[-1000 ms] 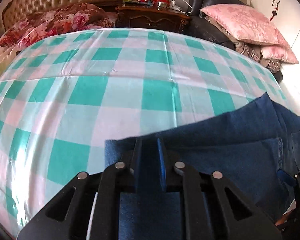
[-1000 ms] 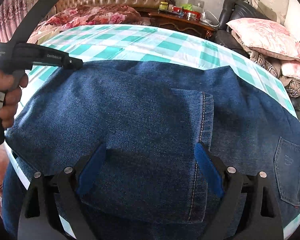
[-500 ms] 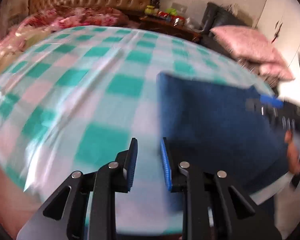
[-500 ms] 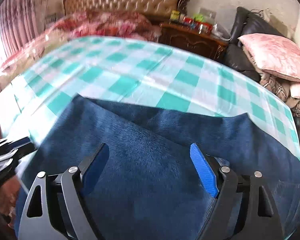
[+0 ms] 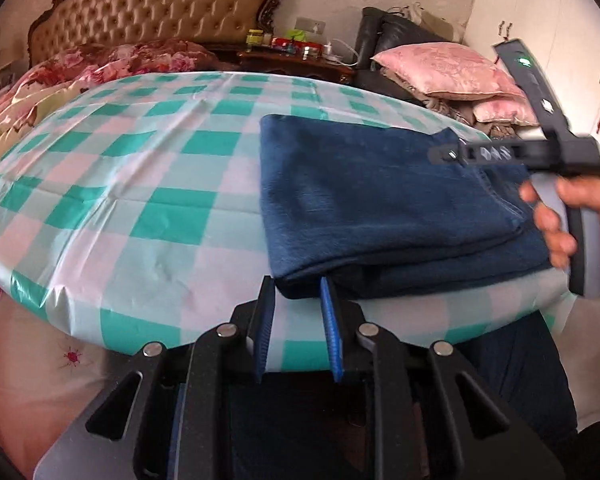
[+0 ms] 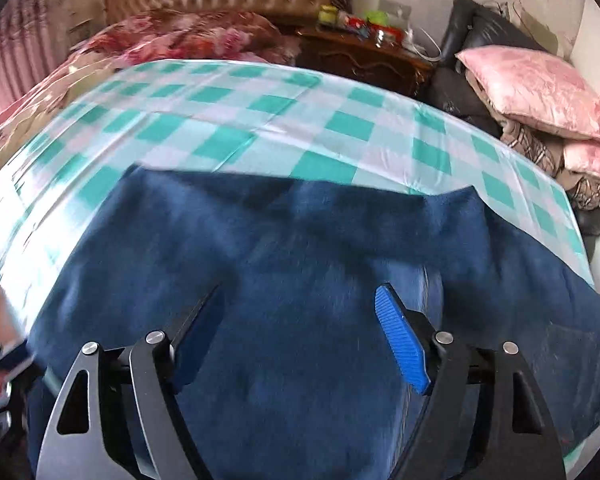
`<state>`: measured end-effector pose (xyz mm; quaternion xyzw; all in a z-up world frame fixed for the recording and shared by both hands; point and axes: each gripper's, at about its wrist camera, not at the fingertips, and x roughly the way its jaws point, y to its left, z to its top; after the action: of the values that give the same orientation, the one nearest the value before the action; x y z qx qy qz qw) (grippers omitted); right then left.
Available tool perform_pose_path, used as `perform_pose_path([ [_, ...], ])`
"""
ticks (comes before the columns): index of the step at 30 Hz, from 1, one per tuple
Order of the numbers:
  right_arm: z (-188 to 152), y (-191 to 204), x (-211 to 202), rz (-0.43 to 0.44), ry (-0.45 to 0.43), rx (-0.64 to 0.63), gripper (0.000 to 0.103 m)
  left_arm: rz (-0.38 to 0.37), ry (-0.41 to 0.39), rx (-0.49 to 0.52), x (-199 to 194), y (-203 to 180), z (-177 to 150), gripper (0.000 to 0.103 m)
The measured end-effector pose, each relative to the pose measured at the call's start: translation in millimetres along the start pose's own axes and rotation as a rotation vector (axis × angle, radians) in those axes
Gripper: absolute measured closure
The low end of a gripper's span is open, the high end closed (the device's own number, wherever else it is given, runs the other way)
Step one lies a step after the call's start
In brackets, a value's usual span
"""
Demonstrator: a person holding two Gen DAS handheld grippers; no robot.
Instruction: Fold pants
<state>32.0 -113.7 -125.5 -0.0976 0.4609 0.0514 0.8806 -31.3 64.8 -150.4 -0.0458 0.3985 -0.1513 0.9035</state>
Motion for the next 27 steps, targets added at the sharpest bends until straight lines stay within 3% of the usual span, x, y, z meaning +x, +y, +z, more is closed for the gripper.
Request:
perform_pose_path([
  [4,-27,-6,6,-0.084,0.044,-0.029,0.028,0.022,0.011,-0.012,9,4,2,0.072],
  [8,-35,-15,11,-0.045,0.058,-0.006,0.028,-0.001,0.017,-0.087,10,24,13,0.069],
  [9,-35,-14,12,-0.048,0.058,-0.021,0.026,0.011,0.024,-0.100,9,30,14,0.064],
  [11,-36,-15,13,-0.051,0.055,-0.027,0.024,0.086,0.049,-0.027,9,25,12,0.057],
  [14,-37,-17,13,-0.042,0.056,-0.019,0.024,0.282,0.061,0.193,9,-5,1,0.053],
  [16,-37,-18,13,-0.045,0.054,-0.015,0.024,0.329,0.054,0.218,6,-8,-2,0.054],
  [21,-38,-19,13,-0.038,0.053,-0.008,0.021,0.262,0.013,0.068,-15,16,-3,0.054],
  [27,-39,-22,15,-0.032,0.053,0.008,0.019,0.072,-0.068,0.013,-25,0,16,0.051],
])
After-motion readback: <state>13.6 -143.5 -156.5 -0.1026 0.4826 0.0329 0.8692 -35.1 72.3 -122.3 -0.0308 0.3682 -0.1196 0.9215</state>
